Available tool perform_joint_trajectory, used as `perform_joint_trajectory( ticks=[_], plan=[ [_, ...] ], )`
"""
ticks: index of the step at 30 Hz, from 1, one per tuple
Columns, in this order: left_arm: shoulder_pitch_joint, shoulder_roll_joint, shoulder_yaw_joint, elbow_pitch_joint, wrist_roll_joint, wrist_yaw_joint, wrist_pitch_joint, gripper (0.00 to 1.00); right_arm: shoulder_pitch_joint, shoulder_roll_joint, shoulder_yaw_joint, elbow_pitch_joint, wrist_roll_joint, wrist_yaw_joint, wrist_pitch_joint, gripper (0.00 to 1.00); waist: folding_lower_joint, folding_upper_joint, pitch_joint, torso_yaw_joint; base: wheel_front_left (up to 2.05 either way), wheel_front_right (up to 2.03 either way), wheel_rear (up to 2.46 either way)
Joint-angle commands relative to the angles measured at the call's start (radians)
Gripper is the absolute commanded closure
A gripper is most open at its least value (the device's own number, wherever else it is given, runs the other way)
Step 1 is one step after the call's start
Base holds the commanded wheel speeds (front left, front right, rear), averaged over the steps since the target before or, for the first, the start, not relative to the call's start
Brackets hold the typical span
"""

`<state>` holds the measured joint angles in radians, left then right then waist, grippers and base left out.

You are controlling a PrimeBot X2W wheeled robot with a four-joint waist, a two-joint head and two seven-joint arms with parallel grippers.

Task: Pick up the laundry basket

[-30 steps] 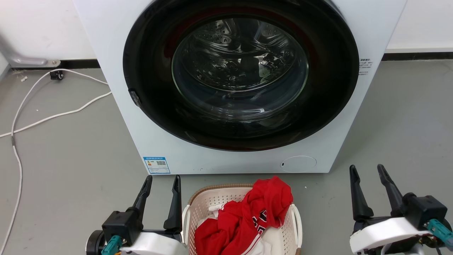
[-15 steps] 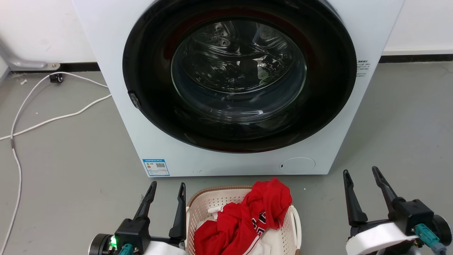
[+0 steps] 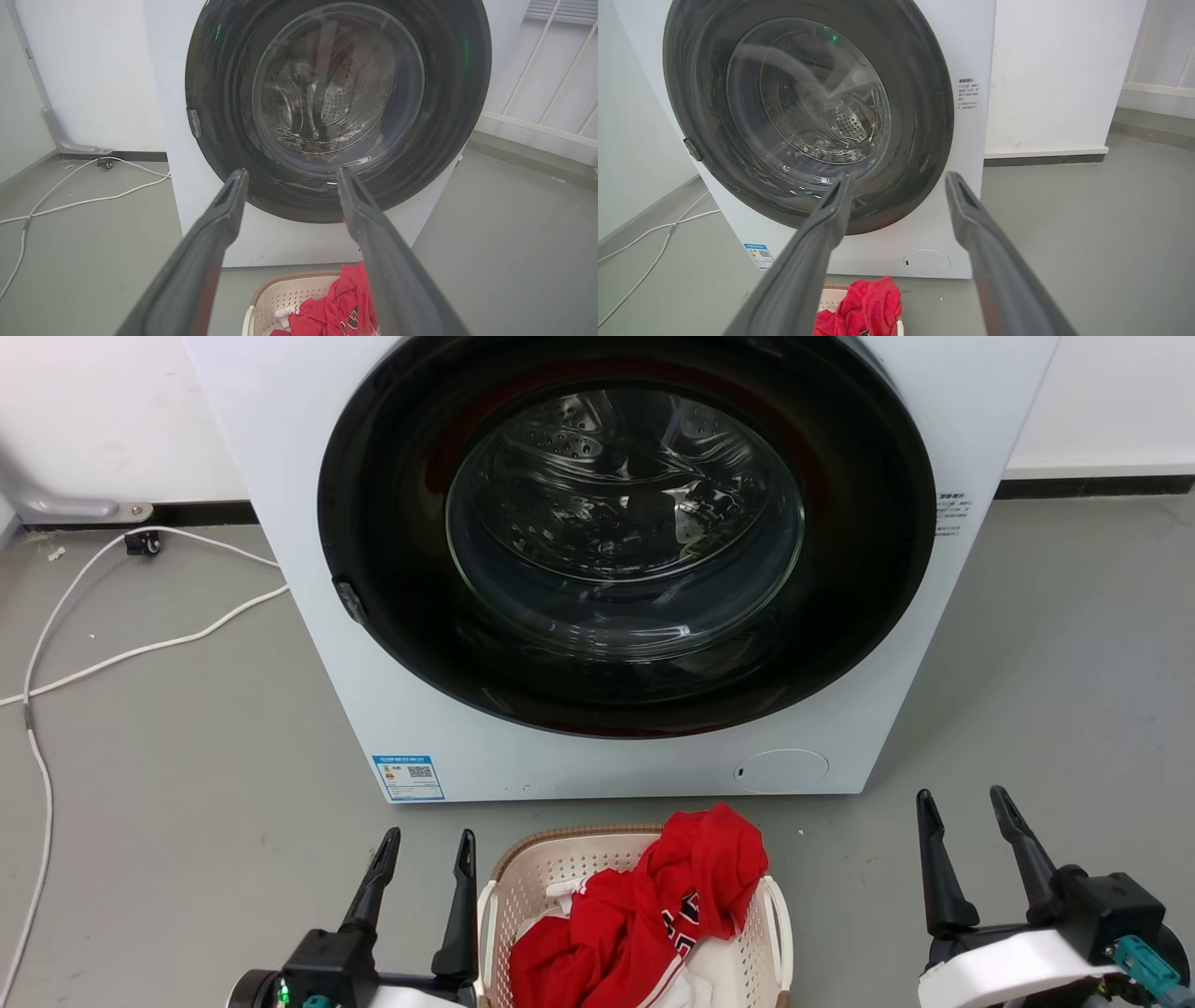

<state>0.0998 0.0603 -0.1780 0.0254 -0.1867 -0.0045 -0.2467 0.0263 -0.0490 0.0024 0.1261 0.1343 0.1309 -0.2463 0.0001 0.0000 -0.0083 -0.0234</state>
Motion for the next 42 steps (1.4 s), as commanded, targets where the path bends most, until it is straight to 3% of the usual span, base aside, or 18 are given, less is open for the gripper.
perform_joint_trajectory(
  ticks=[1, 8, 35, 42],
  plan=[
    [0.012, -0.003, 0.001, 0.003, 0.03, -0.011, -0.008, 0.0, 0.003, -0.002, 0.001, 0.005, -0.011, 0.0, -0.009, 0.0, -0.0001, 0.0, 0.0, 0.0, 0.0, 0.0, 0.0],
    [0.015, -0.008, 0.0, 0.018, 0.1, -0.025, -0.02, 0.0, -0.011, -0.002, 0.005, -0.002, -0.046, 0.0, -0.021, 0.0, -0.0001, 0.0, 0.001, -0.001, 0.0, 0.0, 0.0],
    [0.004, -0.01, 0.0, 0.036, 0.071, -0.021, -0.019, 0.0, -0.013, -0.002, 0.005, 0.002, -0.016, 0.0, -0.019, 0.0, -0.0001, 0.0, 0.013, -0.001, 0.0, 0.0, 0.0],
    [-0.011, -0.01, 0.006, 0.054, 0.056, -0.012, -0.019, 0.0, -0.031, -0.002, 0.013, 0.03, -0.006, 0.0, -0.019, 0.0, -0.0001, 0.0, 0.062, -0.005, 0.0, 0.0, 0.0]
  ],
)
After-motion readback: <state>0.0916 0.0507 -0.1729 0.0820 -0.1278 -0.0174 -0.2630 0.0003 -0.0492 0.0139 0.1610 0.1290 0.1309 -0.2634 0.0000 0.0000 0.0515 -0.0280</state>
